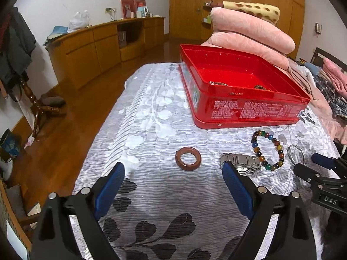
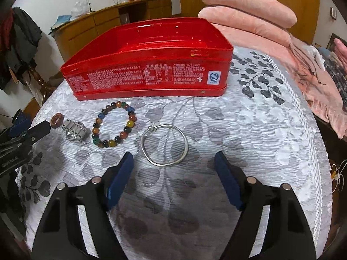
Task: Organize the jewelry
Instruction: 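Withdraw both tools from the tin toward the remaining jewelry, then grasp the brown wooden ring with the left tool while the right grasps the silver bangle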
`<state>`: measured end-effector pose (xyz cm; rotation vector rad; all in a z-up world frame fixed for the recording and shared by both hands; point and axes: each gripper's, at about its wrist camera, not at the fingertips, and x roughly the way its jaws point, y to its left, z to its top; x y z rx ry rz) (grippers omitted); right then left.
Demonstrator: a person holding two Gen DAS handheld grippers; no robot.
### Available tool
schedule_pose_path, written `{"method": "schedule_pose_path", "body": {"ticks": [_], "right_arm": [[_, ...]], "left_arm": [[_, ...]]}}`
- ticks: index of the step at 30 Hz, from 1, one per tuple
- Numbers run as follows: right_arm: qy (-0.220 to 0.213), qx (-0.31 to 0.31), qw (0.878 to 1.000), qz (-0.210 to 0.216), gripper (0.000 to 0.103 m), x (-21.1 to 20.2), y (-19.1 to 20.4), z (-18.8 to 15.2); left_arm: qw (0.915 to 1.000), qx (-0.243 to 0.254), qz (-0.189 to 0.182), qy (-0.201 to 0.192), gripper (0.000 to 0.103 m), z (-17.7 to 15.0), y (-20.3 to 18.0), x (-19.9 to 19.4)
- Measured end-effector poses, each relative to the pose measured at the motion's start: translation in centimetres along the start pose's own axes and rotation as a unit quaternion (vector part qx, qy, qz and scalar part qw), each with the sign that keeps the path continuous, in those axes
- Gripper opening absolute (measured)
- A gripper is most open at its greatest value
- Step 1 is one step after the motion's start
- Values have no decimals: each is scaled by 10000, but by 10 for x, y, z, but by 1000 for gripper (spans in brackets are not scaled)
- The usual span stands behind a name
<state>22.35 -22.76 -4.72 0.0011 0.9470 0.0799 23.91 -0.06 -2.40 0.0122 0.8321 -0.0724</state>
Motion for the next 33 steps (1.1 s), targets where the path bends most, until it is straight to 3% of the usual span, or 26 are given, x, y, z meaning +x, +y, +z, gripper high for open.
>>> {"method": "schedule_pose_path", "body": {"ticks": [9,14,26,33], "right_arm": [[87,-202,9997,-123,70,11,8,10],[33,-229,9997,-93,47,10,9,10],[-38,-67,10000,46,46,8,0,11],[-49,-38,9999,108,47,8,-2,10]], "left_arm": [[9998,-35,-110,146,90,2,1,9],[9997,-22,-170,195,90,3,-1,13],[9984,73,-324,468,88,4,-4,27],[9986,76,-298,428,78,9,1,28]]}}
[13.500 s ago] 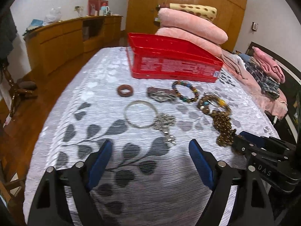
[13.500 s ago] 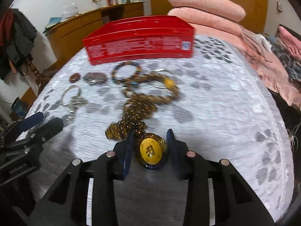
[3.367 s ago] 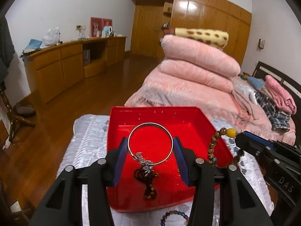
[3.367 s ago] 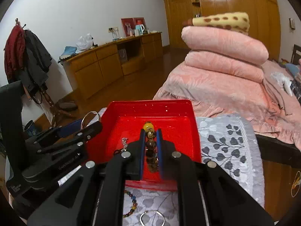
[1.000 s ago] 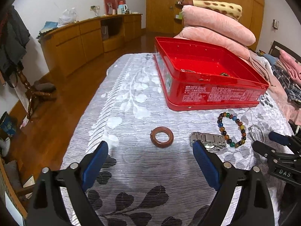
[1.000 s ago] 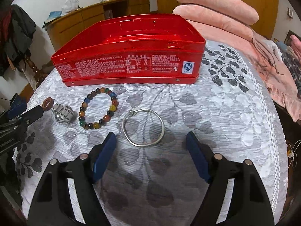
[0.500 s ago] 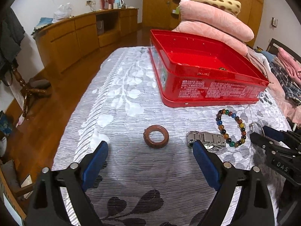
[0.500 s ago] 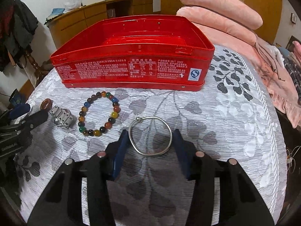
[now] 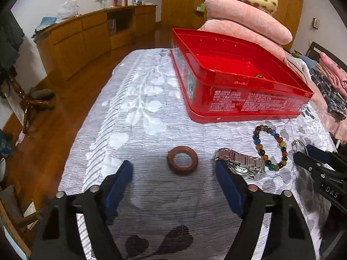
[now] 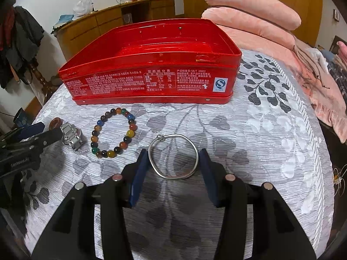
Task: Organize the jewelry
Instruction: 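Grasp the brown wooden ring with the left tool while the right grasps the silver bangle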
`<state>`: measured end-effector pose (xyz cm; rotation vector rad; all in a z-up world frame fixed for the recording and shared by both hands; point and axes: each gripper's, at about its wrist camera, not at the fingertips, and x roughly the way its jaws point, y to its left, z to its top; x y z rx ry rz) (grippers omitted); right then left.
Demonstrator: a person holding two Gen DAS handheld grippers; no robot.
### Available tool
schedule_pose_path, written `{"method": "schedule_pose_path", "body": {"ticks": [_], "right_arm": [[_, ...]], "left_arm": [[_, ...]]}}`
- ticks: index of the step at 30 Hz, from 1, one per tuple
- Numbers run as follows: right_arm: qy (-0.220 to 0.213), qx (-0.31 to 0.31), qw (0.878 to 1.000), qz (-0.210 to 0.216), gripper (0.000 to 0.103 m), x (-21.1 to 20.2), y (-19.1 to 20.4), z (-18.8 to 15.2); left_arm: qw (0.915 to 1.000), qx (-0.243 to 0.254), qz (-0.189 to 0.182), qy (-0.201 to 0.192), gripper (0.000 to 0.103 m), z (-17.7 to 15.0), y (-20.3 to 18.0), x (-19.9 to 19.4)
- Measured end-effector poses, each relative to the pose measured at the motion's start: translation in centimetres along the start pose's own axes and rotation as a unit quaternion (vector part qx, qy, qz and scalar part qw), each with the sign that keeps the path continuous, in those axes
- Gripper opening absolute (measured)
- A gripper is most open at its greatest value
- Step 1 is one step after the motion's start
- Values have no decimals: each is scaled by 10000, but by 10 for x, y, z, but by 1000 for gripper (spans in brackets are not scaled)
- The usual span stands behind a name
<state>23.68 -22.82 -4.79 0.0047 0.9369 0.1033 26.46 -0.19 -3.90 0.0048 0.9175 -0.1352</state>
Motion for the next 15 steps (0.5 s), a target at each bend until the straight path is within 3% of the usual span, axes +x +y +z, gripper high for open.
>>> {"method": "schedule_pose_path", "body": {"ticks": [2,5,11,15], "right_arm": [[-1,15,10000,21,47,0,-1,0],[0,33,10000,51,47,0,-2,0],[-3,36,10000,59,47,1,-3,0],[-1,34,10000,58,47,1,-3,0]], "left_arm": [[10000,38,-83,8,77,-1,-2,-2],[9986,50,-520,-26,78,0,-6,-11],[9994,-109,-324,-1,78,0,-1,-5],[9986,-276,-382,-221,78,0,10,-17]]}}
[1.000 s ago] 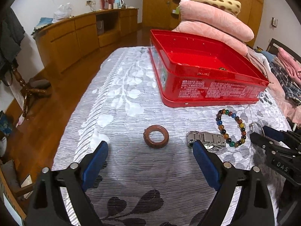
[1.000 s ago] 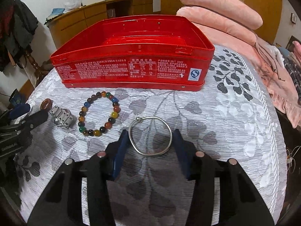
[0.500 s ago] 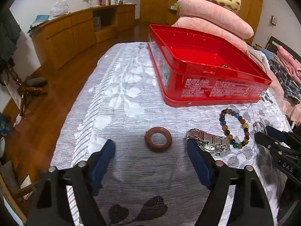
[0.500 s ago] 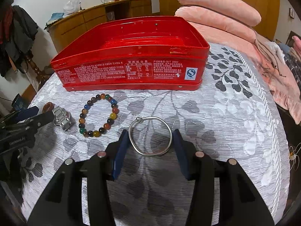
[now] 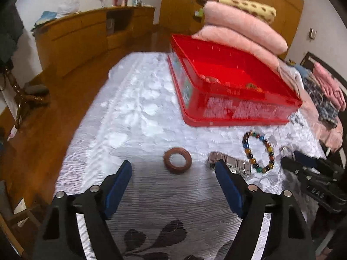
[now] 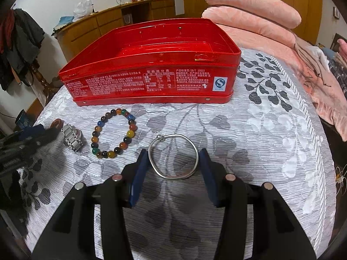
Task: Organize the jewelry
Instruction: 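Grasp the brown wooden ring with the left tool while the right grasps the silver bangle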
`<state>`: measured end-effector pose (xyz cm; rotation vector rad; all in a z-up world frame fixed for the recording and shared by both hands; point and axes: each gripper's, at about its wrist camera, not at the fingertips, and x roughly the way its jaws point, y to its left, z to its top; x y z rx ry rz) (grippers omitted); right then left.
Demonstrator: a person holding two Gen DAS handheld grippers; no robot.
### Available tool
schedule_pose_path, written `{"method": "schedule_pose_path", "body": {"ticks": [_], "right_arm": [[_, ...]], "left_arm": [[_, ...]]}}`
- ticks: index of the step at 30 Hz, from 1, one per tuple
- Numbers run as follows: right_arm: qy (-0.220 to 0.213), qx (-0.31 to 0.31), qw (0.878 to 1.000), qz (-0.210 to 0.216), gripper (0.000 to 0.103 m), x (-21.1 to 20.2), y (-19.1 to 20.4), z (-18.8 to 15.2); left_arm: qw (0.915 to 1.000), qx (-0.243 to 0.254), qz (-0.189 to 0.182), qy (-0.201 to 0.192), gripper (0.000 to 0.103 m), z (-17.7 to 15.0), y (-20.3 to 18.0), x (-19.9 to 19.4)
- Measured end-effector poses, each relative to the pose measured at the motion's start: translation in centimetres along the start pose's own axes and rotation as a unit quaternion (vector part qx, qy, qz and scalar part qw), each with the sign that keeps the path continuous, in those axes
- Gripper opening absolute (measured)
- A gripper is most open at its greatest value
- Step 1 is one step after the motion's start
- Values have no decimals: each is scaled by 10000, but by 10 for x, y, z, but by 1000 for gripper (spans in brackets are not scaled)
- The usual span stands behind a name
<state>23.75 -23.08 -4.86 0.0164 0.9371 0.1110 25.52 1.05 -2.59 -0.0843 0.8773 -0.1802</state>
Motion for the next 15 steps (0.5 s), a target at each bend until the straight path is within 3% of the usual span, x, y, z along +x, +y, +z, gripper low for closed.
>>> {"method": "schedule_pose_path", "body": {"ticks": [4,10,13,15], "right_arm": [[0,-19,10000,-16,47,0,0,0],[-1,-21,10000,-19,47,0,1,0],[-1,-17,10000,-13,47,0,1,0],[-1,-22,10000,-19,47,0,1,0]], "left_arm": [[9998,-147,12,-139,78,3,8,-9],[9997,19,224,102,78,1,-1,11],[9991,31,395,132,73,1,-1,16],[9986,48,514,113,62,2,-2,18]]}}
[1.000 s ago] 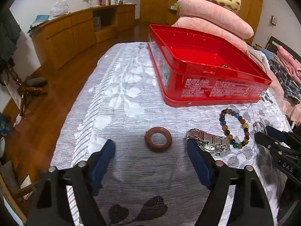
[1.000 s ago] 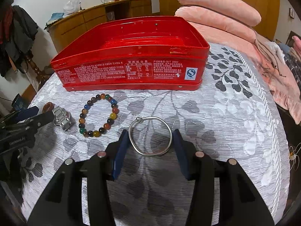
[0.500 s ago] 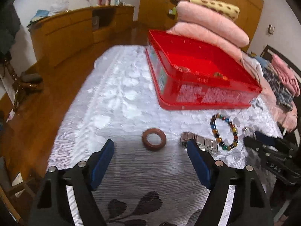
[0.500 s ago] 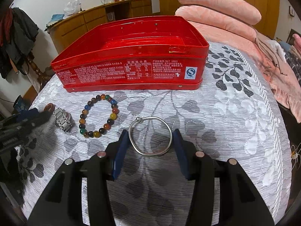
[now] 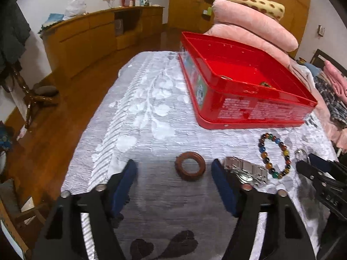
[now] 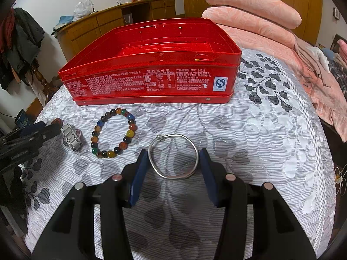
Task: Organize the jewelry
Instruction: 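Grasp the brown wooden ring with the left tool while the right grasps the silver bangle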
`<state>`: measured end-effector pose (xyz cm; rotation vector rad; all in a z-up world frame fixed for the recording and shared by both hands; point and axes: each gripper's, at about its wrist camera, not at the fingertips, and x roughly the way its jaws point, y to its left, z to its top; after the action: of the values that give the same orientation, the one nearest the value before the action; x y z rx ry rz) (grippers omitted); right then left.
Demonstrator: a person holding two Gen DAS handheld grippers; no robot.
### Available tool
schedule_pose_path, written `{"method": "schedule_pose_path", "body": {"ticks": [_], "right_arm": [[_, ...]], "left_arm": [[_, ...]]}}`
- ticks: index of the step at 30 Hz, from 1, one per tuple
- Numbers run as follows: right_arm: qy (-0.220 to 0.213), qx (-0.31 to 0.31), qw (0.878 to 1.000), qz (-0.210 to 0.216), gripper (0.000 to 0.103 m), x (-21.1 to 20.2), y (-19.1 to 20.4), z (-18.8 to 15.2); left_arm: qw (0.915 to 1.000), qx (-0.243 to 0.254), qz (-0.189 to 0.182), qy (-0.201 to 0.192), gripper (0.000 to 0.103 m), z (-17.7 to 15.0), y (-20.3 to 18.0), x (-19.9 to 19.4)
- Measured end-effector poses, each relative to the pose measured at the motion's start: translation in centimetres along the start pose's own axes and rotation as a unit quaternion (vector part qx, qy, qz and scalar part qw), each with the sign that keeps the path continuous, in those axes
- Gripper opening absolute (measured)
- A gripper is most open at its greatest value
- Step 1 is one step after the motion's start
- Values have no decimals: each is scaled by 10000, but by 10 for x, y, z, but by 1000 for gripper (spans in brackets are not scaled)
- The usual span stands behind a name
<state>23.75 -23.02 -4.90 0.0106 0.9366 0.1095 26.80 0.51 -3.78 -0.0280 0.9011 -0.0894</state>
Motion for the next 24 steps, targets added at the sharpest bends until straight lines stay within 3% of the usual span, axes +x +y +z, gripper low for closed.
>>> {"method": "schedule_pose_path", "body": {"ticks": [3,10,14,15,24], "right_arm": [[-1,6,10000,7,47,0,0,0],[-1,2,10000,2,47,0,0,0],[-3,0,10000,1,47,0,0,0],[-5,-1,10000,-2,47,0,0,0],[-79,6,9999,-78,46,-4,1,-1]], "left_arm": [[10000,44,73,-1,57,1,-2,2],[9996,270,90,30,56,0,-13,3],[9996,279,100,1,31,0,-14,2],[9997,212,83,-14,30,0,-12,1],[9998,-60,-30,-164,29,-5,-4,-12]]}}
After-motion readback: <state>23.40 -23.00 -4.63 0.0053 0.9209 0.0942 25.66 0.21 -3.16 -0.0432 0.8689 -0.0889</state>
